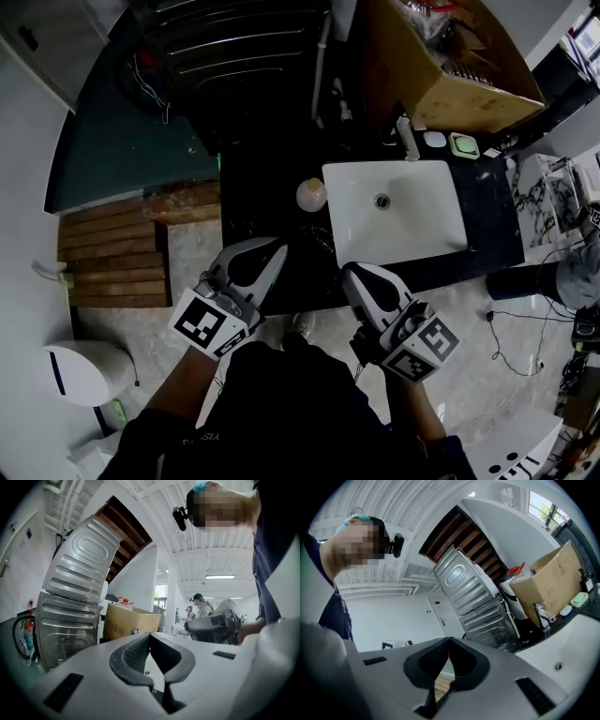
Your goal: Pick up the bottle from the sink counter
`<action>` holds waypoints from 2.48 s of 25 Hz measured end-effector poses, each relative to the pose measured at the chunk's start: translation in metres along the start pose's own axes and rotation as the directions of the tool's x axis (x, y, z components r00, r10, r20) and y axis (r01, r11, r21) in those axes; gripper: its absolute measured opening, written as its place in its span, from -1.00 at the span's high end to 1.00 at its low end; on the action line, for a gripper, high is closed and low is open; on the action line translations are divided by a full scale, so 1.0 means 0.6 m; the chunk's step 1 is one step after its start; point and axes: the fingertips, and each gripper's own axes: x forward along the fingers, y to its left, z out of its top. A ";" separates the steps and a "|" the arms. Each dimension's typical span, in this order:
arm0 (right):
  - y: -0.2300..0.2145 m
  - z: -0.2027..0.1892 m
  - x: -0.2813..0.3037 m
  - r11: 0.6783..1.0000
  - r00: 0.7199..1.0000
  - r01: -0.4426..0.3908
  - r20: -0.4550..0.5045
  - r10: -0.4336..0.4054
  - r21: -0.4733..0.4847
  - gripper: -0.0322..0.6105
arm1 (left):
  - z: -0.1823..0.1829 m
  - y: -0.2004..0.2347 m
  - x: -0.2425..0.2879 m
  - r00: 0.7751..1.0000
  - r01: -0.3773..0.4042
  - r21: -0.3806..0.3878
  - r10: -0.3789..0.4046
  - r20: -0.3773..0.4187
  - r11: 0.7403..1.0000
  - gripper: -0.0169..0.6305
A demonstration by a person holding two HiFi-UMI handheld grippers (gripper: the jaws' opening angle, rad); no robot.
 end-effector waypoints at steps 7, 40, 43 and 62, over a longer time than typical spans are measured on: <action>-0.018 0.004 0.015 1.000 1.000 -0.015 -0.015 0.015 0.013 0.82 | -0.013 0.017 0.009 0.999 -0.028 -0.008 0.028 -0.018 1.000 0.92; -0.060 -0.017 0.108 0.976 0.976 0.218 -0.004 -0.218 0.024 0.82 | -0.080 0.155 0.084 0.975 0.175 0.046 -0.167 -0.146 0.983 0.92; -0.070 -0.018 0.112 0.970 0.970 0.243 -0.003 -0.243 0.025 0.82 | -0.080 0.165 0.100 0.972 0.196 0.047 -0.188 -0.140 0.979 0.92; -0.113 -0.043 0.125 0.946 0.947 0.321 -0.044 -0.319 0.050 0.82 | -0.086 0.187 0.179 0.952 0.304 0.082 -0.300 -0.055 0.949 0.92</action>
